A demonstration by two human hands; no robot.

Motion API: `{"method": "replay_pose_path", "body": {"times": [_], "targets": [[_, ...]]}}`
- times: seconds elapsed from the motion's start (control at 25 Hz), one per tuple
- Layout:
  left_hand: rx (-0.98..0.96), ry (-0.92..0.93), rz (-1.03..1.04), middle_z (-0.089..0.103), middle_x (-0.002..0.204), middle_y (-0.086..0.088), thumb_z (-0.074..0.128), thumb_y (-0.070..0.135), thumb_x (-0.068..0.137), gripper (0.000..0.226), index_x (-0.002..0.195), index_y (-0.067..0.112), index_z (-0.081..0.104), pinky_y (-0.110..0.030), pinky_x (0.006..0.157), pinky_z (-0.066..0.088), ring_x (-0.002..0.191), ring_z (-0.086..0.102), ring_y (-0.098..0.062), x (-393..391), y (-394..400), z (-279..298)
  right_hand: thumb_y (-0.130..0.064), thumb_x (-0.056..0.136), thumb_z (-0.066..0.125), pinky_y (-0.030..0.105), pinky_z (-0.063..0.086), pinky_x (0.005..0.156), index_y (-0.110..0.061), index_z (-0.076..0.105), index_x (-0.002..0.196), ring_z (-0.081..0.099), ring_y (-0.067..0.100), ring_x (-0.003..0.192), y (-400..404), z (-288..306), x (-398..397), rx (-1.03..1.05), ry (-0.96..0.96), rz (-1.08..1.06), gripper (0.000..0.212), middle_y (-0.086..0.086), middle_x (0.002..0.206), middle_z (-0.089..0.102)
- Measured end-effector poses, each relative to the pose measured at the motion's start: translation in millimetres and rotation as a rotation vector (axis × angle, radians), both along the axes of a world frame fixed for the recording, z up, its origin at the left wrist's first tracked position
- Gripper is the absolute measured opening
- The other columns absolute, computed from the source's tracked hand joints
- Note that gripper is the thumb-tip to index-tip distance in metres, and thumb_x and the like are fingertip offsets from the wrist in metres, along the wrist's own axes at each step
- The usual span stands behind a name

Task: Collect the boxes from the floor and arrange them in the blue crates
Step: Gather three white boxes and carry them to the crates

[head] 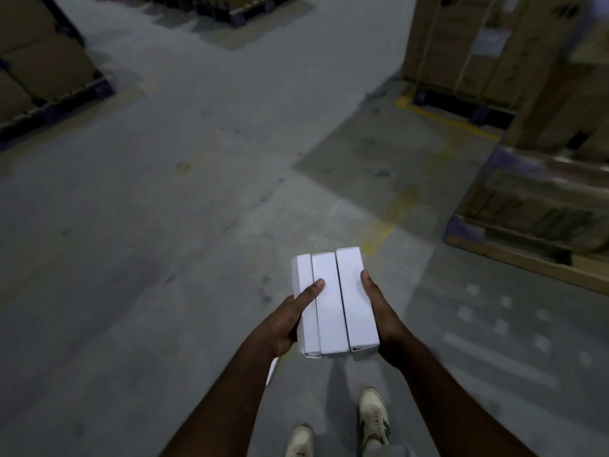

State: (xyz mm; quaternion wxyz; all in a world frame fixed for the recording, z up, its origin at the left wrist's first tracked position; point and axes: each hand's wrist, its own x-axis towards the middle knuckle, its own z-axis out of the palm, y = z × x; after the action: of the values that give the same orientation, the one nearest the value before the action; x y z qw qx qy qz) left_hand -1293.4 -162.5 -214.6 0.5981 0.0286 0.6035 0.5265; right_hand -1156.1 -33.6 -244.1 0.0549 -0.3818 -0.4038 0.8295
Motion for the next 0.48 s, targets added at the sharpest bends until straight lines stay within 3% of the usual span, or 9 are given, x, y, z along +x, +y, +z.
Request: {"method": "replay_pose_path", "body": {"times": [0.12,0.24,0.48], "targets": [[-0.019,0.087,-0.144,0.075,0.117,-0.007,0.073,0.060,0.078,0.064,0.126,0.019,0.064,-0.050,0.105,0.050,0.110,0.071,-0.026,9.3,-11.5,30.2,-0.067,0.074,0.072,0.058,0.049,0.098,-0.026,0.043,0.139,0.064,0.032,0.115,-27.9,33.2,29.5,0.011,0.036,-0.055,0.083,0.008,0.132,0.063],[-0.001,0.129,-0.325,0.073,0.121,-0.004,0.082,0.069,0.065,0.089,0.135,0.022,0.054,-0.051,0.103,0.051,0.112,0.070,-0.027,21.7,-22.8,51.5,-0.051,0.072,0.080,0.056,0.050,0.098,-0.025,0.039,0.142,0.064,0.030,0.116,-59.4,61.4,61.9,0.071,0.064,-0.167,0.084,0.006,0.133,0.061],[0.159,0.118,-0.673,0.072,0.125,-0.002,0.076,0.037,0.078,0.063,0.136,0.025,0.054,-0.047,0.102,0.052,0.117,0.067,-0.026,55.3,-19.8,96.3,-0.040,0.077,0.073,0.050,0.054,0.094,-0.025,0.043,0.138,0.067,0.027,0.110,-99.5,110.2,122.0,0.181,0.059,-0.408,0.070,0.004,0.128,0.065]]}}
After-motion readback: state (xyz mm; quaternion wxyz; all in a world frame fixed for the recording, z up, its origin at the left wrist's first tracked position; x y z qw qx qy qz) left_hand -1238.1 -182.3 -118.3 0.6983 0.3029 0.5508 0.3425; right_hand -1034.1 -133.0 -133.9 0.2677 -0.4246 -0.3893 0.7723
